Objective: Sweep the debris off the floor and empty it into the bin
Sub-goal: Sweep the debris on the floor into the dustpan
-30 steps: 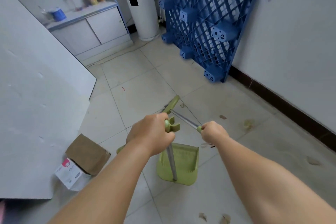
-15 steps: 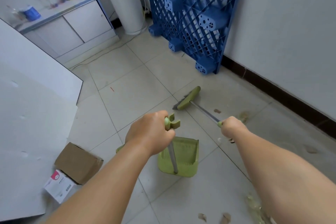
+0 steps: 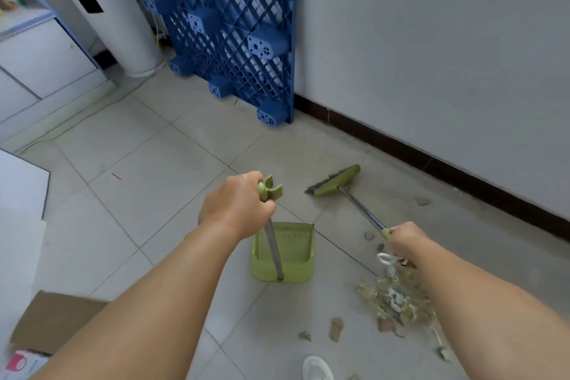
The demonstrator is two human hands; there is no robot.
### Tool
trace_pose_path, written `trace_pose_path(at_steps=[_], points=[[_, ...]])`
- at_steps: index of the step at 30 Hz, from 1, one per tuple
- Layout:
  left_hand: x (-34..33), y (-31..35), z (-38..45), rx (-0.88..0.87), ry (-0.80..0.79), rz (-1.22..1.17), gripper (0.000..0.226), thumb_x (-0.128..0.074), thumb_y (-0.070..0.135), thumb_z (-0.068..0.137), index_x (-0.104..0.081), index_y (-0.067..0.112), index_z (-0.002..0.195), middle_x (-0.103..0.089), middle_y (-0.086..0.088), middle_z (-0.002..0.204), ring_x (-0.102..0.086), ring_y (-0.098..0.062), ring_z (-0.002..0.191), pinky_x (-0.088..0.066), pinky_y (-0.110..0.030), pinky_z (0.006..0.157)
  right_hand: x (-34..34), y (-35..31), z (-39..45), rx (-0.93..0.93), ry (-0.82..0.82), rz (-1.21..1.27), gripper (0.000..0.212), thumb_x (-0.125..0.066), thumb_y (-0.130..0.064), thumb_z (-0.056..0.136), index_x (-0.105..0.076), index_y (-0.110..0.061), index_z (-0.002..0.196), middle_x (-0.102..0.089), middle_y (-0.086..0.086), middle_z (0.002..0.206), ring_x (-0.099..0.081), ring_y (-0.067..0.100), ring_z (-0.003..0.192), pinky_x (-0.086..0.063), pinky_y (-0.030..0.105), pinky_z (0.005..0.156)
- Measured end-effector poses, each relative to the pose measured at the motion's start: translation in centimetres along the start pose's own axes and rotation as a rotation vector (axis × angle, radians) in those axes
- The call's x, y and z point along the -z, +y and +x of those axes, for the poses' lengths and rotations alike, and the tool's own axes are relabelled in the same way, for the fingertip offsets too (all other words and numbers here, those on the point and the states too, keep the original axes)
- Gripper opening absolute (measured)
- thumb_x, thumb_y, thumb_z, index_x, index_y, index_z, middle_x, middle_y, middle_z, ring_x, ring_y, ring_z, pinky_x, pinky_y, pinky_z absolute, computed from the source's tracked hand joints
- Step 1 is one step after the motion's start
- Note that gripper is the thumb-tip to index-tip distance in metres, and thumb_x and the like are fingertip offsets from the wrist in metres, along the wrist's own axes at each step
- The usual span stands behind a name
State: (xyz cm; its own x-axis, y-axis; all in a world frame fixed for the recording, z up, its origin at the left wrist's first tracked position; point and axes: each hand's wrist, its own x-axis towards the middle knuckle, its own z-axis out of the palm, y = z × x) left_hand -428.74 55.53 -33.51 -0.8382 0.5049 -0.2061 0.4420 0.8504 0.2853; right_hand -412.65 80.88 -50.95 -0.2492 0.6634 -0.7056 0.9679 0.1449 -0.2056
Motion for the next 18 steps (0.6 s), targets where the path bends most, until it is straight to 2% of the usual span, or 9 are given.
trace_pose_path(at_steps=[4, 7, 9, 10, 11, 13, 14, 16, 18], points=[[-0.3, 1.3, -4.1, -0.071, -0.003, -0.009, 0.012, -0.061, 0.031, 0.084, -0.053, 0.024, 0.079, -0.059, 0.003, 0.074, -0.059, -0.022, 0.067, -0.041, -0.026, 0.052, -1.7, 6.2, -4.3, -0.073, -0.003, 0.051, 0.034, -0.050, -0.031, 0.094, -0.067, -0.006, 0.109, -0.068, 0.017, 0.088, -0.064, 0.030, 0.067, -0.049, 0.026, 0.054], [-0.2, 1.9, -7.8, -0.136, 0.001, -0.001, 0.018, -0.061, 0.030, 0.085, -0.049, 0.025, 0.074, -0.057, 0.004, 0.072, -0.056, -0.020, 0.064, -0.038, -0.026, 0.051, -3.4, 11.4, -8.1, -0.089, -0.027, 0.075, 0.033, -0.052, -0.016, 0.091, -0.062, -0.003, 0.120, -0.065, 0.015, 0.103, -0.064, 0.030, 0.086, -0.054, 0.034, 0.076], [0.0, 2.0, -10.4, -0.170, 0.011, 0.012, 0.017, -0.061, 0.030, 0.086, -0.049, 0.025, 0.075, -0.056, 0.005, 0.072, -0.055, -0.019, 0.065, -0.037, -0.026, 0.051, -4.7, 14.8, -10.7, -0.114, -0.031, 0.068, 0.038, -0.052, -0.011, 0.087, -0.059, -0.002, 0.123, -0.061, 0.014, 0.102, -0.058, 0.027, 0.085, -0.055, 0.037, 0.084], [0.2, 2.1, -11.5, -0.185, 0.014, 0.017, 0.016, -0.061, 0.030, 0.086, -0.050, 0.025, 0.076, -0.056, 0.004, 0.072, -0.056, -0.019, 0.065, -0.037, -0.026, 0.051, -5.2, 16.4, -12.2, -0.137, -0.023, 0.073, 0.037, -0.052, -0.012, 0.087, -0.059, -0.001, 0.122, -0.061, 0.015, 0.100, -0.057, 0.027, 0.081, -0.057, 0.037, 0.080], [0.3, 2.1, -12.7, -0.199, 0.016, 0.019, 0.015, -0.061, 0.030, 0.086, -0.051, 0.024, 0.077, -0.057, 0.004, 0.073, -0.056, -0.019, 0.065, -0.037, -0.026, 0.051, -5.4, 18.0, -14.0, -0.163, -0.015, 0.087, 0.033, -0.051, -0.014, 0.090, -0.059, 0.000, 0.119, -0.061, 0.016, 0.094, -0.057, 0.027, 0.074, -0.057, 0.034, 0.069], [0.5, 2.4, -14.9, -0.226, 0.017, 0.026, 0.015, -0.060, 0.029, 0.086, -0.051, 0.023, 0.076, -0.057, 0.003, 0.073, -0.055, -0.019, 0.065, -0.037, -0.026, 0.051, -5.7, 20.7, -17.5, -0.225, -0.010, 0.099, 0.028, -0.045, -0.019, 0.097, -0.061, 0.001, 0.109, -0.056, 0.016, 0.079, -0.053, 0.023, 0.058, -0.045, 0.022, 0.044], [0.5, 2.6, -15.9, -0.239, 0.014, 0.030, 0.015, -0.060, 0.029, 0.086, -0.051, 0.022, 0.076, -0.057, 0.003, 0.073, -0.055, -0.019, 0.064, -0.037, -0.026, 0.051, -5.9, 22.1, -18.9, -0.249, 0.002, 0.104, 0.028, -0.044, -0.021, 0.098, -0.061, -0.001, 0.103, -0.055, 0.015, 0.075, -0.052, 0.022, 0.054, -0.039, 0.018, 0.040], [0.4, 3.0, -17.8, -0.262, 0.011, 0.035, 0.014, -0.060, 0.029, 0.086, -0.052, 0.022, 0.077, -0.058, 0.002, 0.074, -0.056, -0.020, 0.065, -0.037, -0.025, 0.051, -6.0, 24.7, -21.0, -0.285, 0.033, 0.138, 0.026, -0.045, -0.023, 0.097, -0.059, -0.002, 0.093, -0.057, 0.015, 0.076, -0.053, 0.022, 0.056, -0.038, 0.018, 0.040], [0.1, 3.6, -19.3, -0.292, 0.009, 0.048, 0.012, -0.060, 0.029, 0.086, -0.055, 0.021, 0.079, -0.059, 0.001, 0.075, -0.058, -0.021, 0.066, -0.040, -0.026, 0.052, -6.0, 27.1, -22.8, -0.307, 0.049, 0.173, 0.023, -0.047, -0.021, 0.095, -0.057, -0.002, 0.091, -0.058, 0.016, 0.080, -0.054, 0.024, 0.060, -0.041, 0.021, 0.044]])
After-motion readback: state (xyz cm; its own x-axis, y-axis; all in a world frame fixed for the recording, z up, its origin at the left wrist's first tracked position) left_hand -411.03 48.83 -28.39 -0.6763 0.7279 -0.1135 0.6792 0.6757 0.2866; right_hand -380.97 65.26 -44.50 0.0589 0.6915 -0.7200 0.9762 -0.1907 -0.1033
